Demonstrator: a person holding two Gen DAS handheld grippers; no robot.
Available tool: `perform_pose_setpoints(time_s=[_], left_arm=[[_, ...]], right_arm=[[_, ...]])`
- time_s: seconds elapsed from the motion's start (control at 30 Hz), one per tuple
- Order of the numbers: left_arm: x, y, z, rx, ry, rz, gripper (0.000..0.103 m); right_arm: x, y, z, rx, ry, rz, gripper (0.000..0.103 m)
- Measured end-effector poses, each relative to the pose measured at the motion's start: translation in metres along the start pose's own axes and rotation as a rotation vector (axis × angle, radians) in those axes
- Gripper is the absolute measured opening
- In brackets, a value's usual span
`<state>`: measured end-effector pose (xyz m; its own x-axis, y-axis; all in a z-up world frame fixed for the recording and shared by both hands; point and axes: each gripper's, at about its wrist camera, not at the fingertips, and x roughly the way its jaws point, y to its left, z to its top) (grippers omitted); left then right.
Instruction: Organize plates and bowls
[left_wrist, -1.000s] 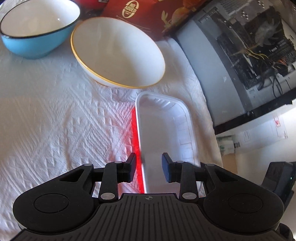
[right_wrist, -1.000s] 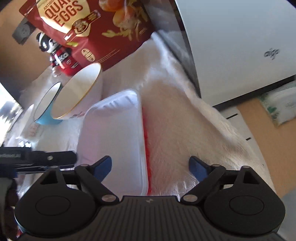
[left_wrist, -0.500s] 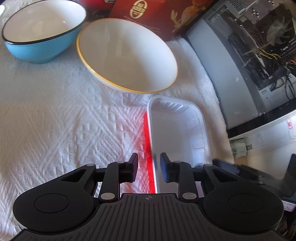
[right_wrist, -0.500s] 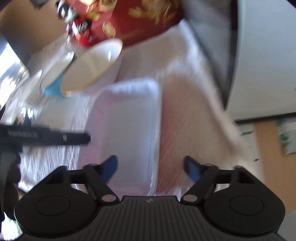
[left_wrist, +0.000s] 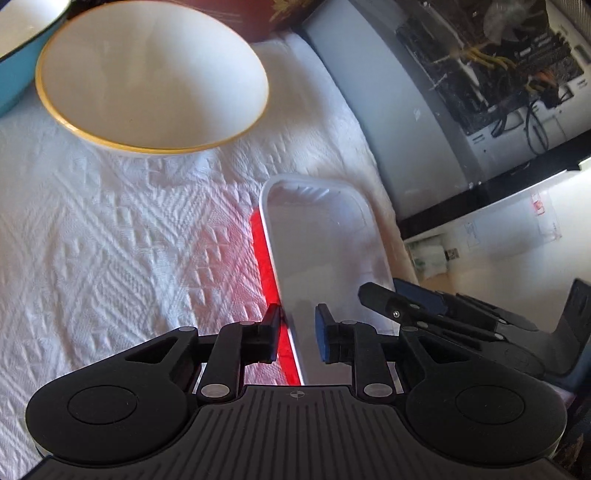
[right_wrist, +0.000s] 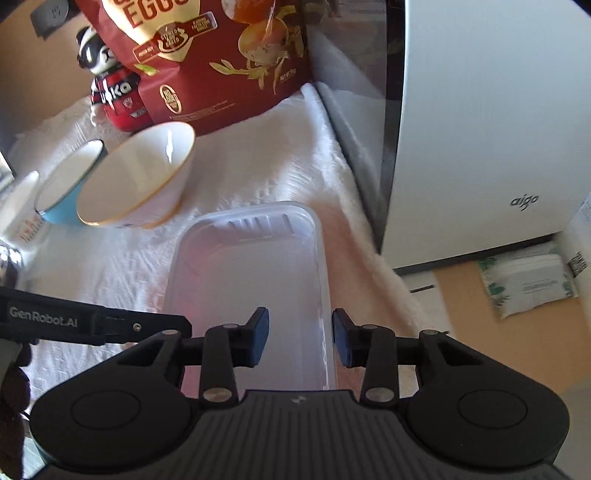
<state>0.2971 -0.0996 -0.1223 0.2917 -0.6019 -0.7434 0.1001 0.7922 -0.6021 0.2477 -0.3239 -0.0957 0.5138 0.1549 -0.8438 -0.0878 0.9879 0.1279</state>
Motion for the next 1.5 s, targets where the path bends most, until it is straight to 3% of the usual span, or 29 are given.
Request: perform_pose_setpoints(time_s=[0.13,0.3,0.37,0.5,0.67,0.83,1.1,1.5], left_arm=[[-0.042,0.017,-0.001,-0.053,-0.099,-0.014,0.024],[-0.092,0.054,0.016,-0.223,-0.305,0.031,0.024],[-0.097,0.069,0.028,-0.293,-0.336,0.055,0.024],[-0.09,0.089,0.049,-0.405,-0.321,0.063,0.024],[-0.081,0.094,0.063,-0.42,-0.315,0.086,0.026],[-0.065,0.097,0.074,-0.398,-0.289,0.131,0.027],[-0.053,0.096,0.08,-0.353,-0.266,0.186,0.025],[-0.07,0.083,0.053,-0.29,-0.196,0.224,0.025]], right_arm=[[-0.02,0.022,-0.002,-0.163,-0.063,-0.074,0.04],[-0.045,0.044,0.018,-0.181,-0.101,0.049,0.04],[-0.047,0.055,0.035,-0.158,-0.118,0.109,0.04],[-0.026,0.071,0.081,-0.109,-0.106,0.141,0.041],[0.019,0.086,0.128,-0.119,-0.097,0.119,0.042],[0.078,0.097,0.16,-0.104,-0.027,0.126,0.042],[0.127,0.102,0.163,-0.093,0.098,0.195,0.038],[0.089,0.102,0.143,-0.147,0.13,0.234,0.037]])
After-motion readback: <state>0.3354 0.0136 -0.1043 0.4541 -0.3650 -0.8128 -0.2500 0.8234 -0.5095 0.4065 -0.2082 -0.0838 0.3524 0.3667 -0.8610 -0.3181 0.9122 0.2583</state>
